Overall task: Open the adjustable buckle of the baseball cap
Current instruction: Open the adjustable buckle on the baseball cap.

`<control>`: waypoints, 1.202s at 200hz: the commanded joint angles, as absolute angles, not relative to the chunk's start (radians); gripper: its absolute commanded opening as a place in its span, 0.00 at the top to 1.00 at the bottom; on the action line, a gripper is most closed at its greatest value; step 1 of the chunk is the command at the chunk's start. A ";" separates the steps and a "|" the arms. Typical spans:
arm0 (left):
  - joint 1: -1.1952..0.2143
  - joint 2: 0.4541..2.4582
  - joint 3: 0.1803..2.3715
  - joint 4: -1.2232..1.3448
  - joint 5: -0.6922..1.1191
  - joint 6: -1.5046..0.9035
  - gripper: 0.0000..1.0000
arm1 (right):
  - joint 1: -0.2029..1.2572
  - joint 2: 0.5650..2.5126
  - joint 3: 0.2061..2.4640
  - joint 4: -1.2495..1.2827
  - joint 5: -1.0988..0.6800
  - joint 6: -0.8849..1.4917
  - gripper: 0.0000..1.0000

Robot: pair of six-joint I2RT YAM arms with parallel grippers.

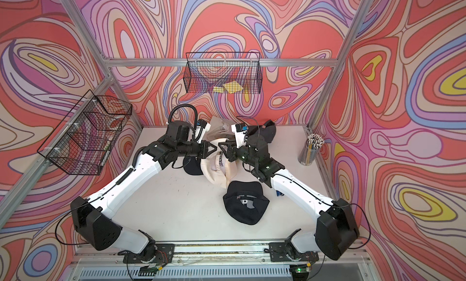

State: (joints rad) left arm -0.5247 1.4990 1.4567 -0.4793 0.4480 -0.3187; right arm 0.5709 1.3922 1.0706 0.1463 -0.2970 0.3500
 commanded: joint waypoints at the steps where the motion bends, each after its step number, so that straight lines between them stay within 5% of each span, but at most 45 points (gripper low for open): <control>1: -0.530 1.470 1.448 -0.449 0.451 -0.328 1.00 | 0.575 1.419 1.097 0.115 -0.324 0.353 0.62; 240: -0.526 1.454 1.433 -0.449 0.366 -0.334 1.00 | 0.575 1.403 1.086 0.049 -0.254 0.410 0.87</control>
